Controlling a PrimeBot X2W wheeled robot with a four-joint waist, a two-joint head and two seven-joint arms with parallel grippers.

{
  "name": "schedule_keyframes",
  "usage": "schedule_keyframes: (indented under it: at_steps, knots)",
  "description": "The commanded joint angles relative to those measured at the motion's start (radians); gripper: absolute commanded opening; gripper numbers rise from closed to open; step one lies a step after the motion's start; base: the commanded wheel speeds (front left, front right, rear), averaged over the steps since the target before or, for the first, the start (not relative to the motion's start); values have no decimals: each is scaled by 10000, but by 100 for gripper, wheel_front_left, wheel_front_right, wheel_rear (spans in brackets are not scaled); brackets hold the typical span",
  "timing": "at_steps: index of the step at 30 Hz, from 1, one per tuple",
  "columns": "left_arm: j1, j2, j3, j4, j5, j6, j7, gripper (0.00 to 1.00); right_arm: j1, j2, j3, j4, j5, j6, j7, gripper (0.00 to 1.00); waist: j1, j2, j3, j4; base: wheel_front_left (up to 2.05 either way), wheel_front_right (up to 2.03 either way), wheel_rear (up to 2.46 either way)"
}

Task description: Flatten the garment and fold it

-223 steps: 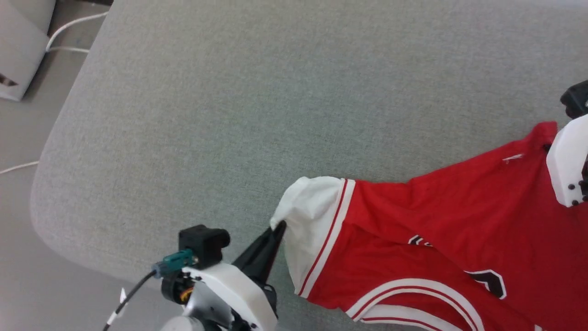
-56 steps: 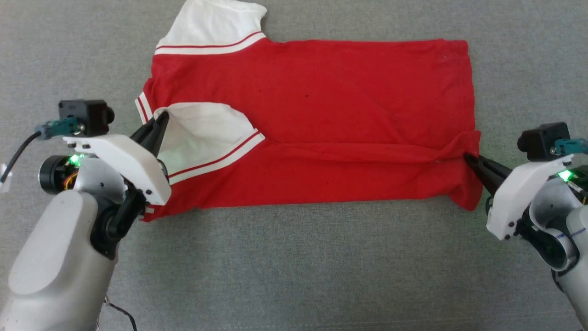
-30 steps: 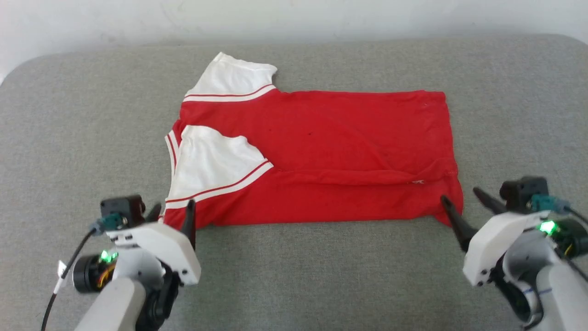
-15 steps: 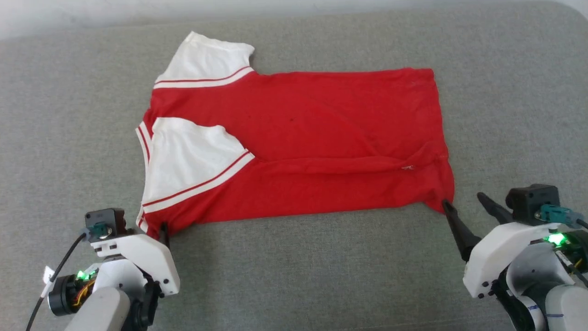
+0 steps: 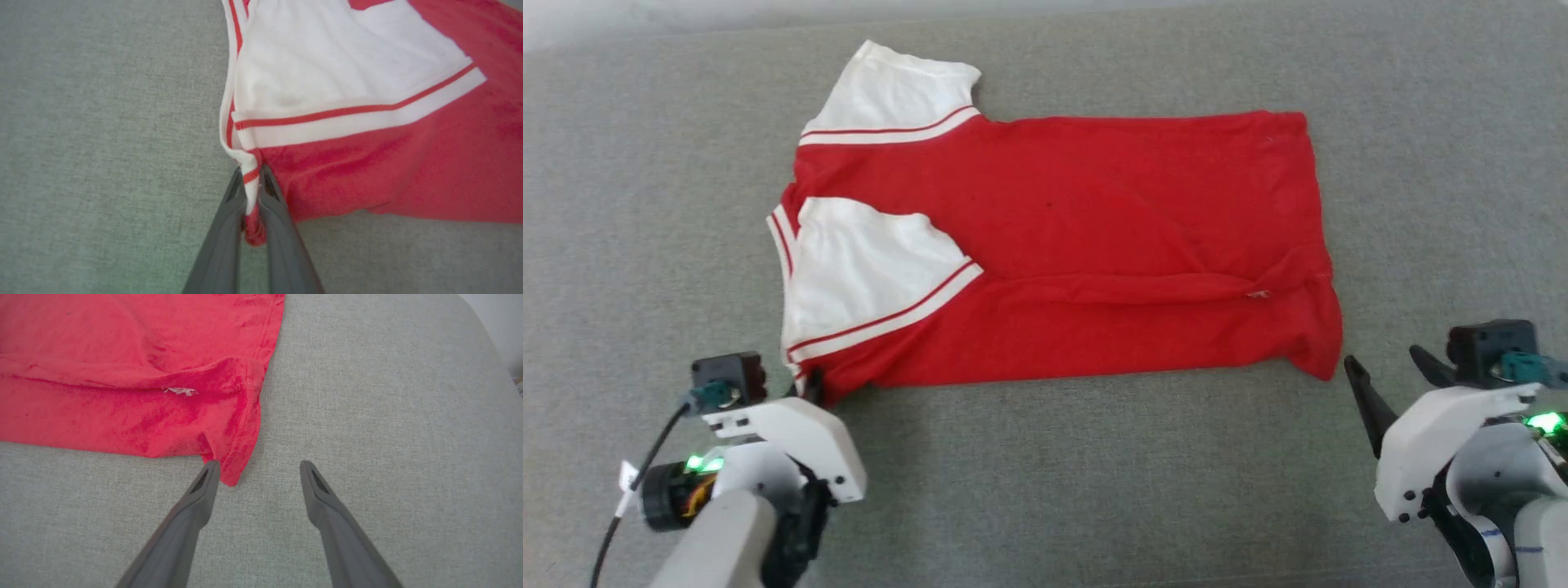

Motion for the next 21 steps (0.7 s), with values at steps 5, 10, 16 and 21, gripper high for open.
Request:
schedule_keyframes:
  at_steps: [5,10,16,21]
  knots:
    - [111,-418,-171,-459,12,-241,-658,0,-605,-19,-12,837,-250,-9,467,100,-1,0,-439,680,0,0,0]
    - [135,-373,-297,-1233,229,-187,-853,0,-1234,54,-227,2049,-613,-9,688,100,-1,0,-340,1119,0,0,0]
    - [216,-305,-427,-1872,354,-95,-806,0,-1736,156,-445,3426,-1041,-9,755,100,-1,0,-71,1401,0,0,0]
    - [225,-268,-457,-1930,365,-86,-817,0,-1796,167,-234,4343,-1238,-9,911,100,-1,0,66,1442,0,0,0]
